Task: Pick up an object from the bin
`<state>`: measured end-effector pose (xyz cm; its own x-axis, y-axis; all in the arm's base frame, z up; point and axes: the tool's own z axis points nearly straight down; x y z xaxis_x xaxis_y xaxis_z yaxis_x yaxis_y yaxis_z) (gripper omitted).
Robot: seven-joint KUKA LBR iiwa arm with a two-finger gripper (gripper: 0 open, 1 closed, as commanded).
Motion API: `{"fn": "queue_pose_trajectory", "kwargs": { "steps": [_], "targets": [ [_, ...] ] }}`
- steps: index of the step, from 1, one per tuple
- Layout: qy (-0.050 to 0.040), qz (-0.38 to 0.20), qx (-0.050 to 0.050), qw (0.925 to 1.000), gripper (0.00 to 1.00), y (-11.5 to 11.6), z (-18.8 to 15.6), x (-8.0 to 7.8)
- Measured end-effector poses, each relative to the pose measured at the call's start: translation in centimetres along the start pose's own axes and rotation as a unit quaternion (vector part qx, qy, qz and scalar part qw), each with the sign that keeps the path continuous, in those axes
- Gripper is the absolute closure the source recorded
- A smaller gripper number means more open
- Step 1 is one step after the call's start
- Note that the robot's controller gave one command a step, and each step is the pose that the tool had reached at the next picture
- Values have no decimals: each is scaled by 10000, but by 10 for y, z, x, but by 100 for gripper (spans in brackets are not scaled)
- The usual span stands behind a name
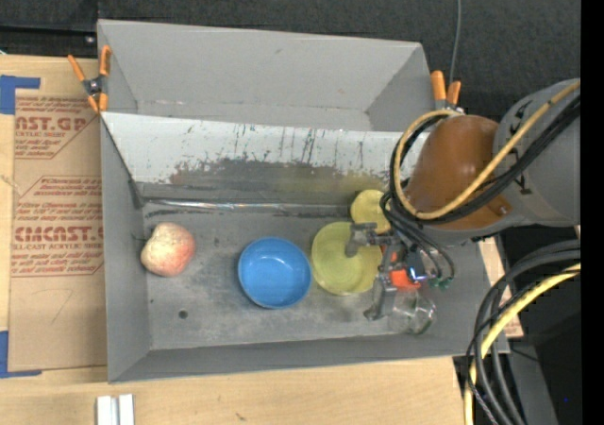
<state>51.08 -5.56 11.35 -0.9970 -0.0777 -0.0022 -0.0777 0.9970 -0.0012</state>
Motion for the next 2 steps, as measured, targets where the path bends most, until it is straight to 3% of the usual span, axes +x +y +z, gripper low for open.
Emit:
{"fn": "queue_pose_trajectory", "kwargs": {
  "steps": [1, 2],
  "targets": [
    [-43, -1417, 0, 9899, 0, 92, 10, 2],
    [-78, -526, 11, 9986, 0, 12, 42, 25]
  ]
}}
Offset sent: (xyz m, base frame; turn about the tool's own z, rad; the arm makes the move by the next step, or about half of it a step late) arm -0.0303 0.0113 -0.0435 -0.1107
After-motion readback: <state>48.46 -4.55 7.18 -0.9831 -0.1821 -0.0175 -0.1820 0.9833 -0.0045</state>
